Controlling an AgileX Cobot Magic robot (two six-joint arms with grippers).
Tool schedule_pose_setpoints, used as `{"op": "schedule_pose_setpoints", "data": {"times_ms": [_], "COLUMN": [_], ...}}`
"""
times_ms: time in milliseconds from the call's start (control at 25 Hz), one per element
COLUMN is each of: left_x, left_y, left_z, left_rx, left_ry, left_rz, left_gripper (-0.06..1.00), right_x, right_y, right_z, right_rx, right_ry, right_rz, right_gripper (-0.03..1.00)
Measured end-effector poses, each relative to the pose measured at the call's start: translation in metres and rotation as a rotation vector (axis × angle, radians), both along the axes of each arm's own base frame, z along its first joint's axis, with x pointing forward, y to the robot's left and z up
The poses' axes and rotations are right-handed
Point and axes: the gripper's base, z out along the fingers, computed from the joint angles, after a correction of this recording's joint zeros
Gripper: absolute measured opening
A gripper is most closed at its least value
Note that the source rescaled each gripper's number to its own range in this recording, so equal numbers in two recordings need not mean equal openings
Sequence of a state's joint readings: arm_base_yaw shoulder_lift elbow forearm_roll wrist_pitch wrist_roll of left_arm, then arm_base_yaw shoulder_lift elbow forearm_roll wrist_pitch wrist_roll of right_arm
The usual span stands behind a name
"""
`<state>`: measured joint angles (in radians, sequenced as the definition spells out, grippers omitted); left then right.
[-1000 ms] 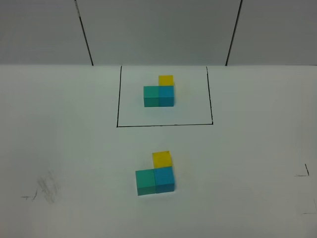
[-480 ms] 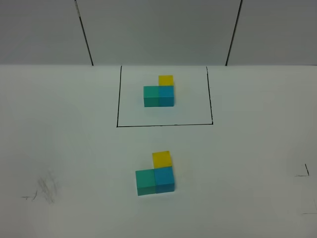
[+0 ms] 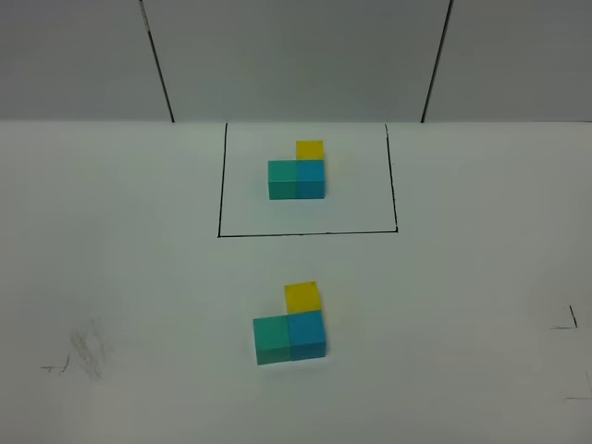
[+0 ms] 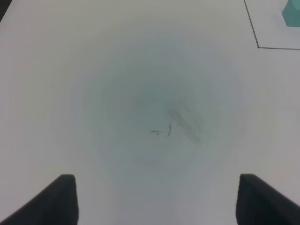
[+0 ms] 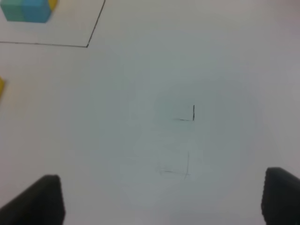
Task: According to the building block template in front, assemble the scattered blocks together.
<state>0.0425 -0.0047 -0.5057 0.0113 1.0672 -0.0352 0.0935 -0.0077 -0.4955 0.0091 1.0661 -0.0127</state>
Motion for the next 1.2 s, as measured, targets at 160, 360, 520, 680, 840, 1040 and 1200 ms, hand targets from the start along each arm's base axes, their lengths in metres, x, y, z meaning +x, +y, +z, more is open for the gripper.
{"op": "schedule_pose_setpoints", "data": {"times_ms": [160, 360, 520, 680, 840, 1040, 1200], "left_x": [0.0000, 0.0000, 0.0000, 0.0000, 0.0000, 0.0000, 0.0000], "left_y": [0.0000, 0.0000, 0.0000, 0.0000, 0.0000, 0.0000, 0.0000], "left_z": [0.0000, 0.0000, 0.0000, 0.0000, 0.0000, 0.0000, 0.0000], "left_rx": [0.000, 0.000, 0.000, 0.000, 0.000, -0.001, -0.002], "left_ry": [0.000, 0.000, 0.000, 0.000, 0.000, 0.000, 0.000], "left_rz": [0.000, 0.000, 0.000, 0.000, 0.000, 0.000, 0.001], "left_gripper": [0.52, 0.52, 0.52, 0.52, 0.52, 0.52, 0.52], "right_x": [0.0000, 0.0000, 0.0000, 0.0000, 0.0000, 0.0000, 0.0000], "right_y": [0.0000, 0.0000, 0.0000, 0.0000, 0.0000, 0.0000, 0.0000], "right_z": [0.0000, 0.0000, 0.0000, 0.0000, 0.0000, 0.0000, 0.0000], "right_rx": [0.000, 0.000, 0.000, 0.000, 0.000, 0.000, 0.000], "right_ry": [0.000, 0.000, 0.000, 0.000, 0.000, 0.000, 0.000], "right_rz": [0.000, 0.000, 0.000, 0.000, 0.000, 0.000, 0.000], "right_gripper": [0.80, 0.80, 0.80, 0.80, 0.80, 0.80, 0.80]}}
